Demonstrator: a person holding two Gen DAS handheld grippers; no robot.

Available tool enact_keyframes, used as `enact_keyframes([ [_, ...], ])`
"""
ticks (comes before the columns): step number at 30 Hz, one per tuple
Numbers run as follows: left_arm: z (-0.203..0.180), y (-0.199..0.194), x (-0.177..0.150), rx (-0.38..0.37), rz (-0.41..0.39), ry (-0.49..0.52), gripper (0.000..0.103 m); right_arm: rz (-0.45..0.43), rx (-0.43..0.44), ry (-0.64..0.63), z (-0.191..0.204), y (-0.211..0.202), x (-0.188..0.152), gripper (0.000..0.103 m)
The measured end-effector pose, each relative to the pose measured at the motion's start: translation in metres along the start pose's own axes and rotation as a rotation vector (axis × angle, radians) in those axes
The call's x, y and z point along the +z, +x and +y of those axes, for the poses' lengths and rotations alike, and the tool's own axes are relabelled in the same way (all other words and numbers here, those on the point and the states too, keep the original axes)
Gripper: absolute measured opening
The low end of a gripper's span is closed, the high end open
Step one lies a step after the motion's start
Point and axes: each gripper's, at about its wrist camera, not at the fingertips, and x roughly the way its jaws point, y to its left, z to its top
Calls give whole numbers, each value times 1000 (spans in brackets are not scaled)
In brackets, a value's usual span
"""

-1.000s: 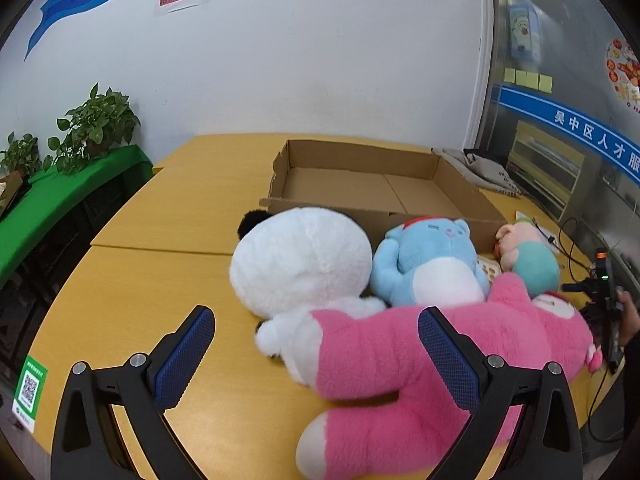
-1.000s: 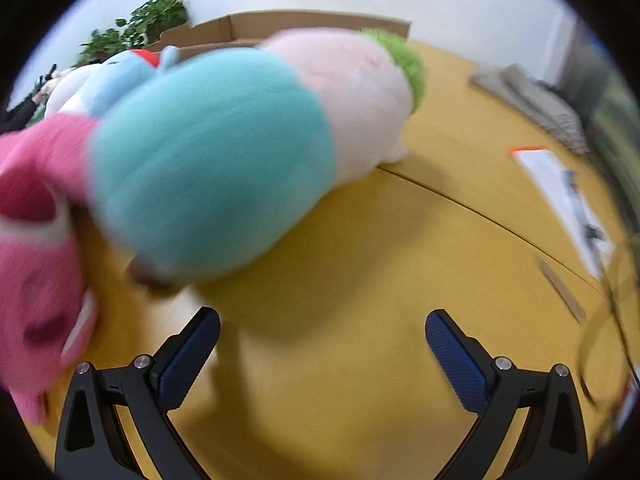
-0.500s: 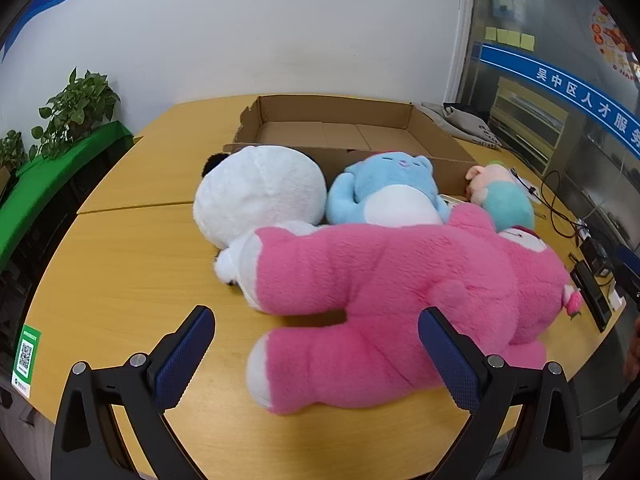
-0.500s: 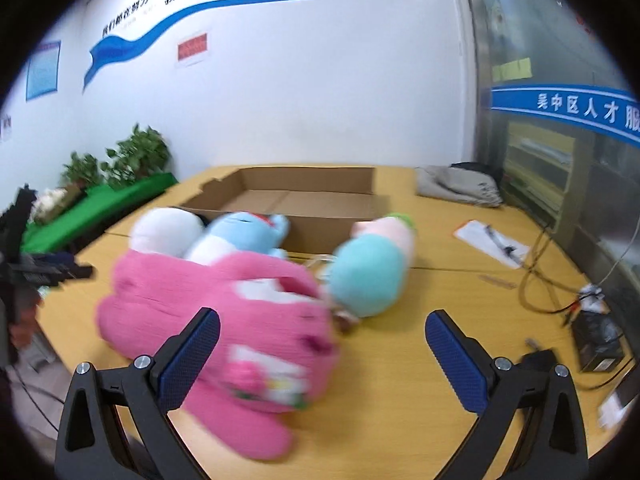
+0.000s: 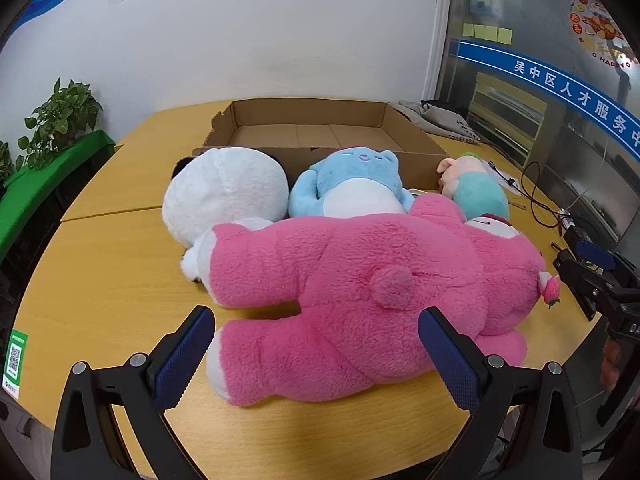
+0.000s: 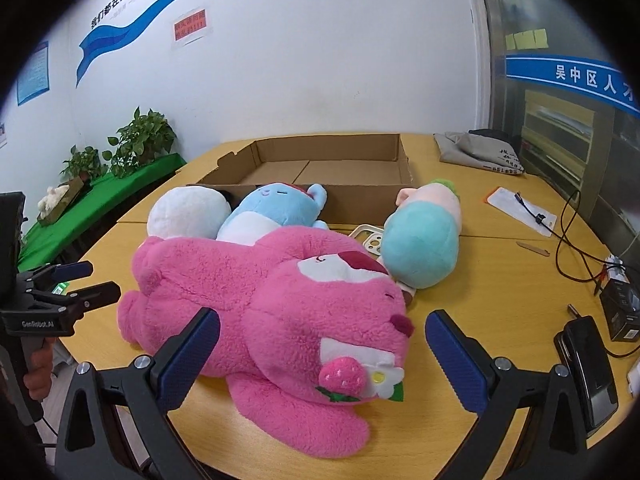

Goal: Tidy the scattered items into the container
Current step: 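Raise both grippers and turn them toward the plush toys beside the empty box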

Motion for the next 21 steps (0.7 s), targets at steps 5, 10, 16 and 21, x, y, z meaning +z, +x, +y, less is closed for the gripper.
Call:
enact_keyframes([
  [5,1,20,5,-44,29,-3,103,38,-32,20,-5,18,1,103],
  [10,2,43,8,-131,70,-21,103,72,-25,24,-10,31,1,103],
  [16,3,67,9,-246,121,-60,103,128,2,87,-33,47,-5,103],
  [21,2,72,9,-287,121,-45,103,144,-3,107,-33,53,-7,103],
])
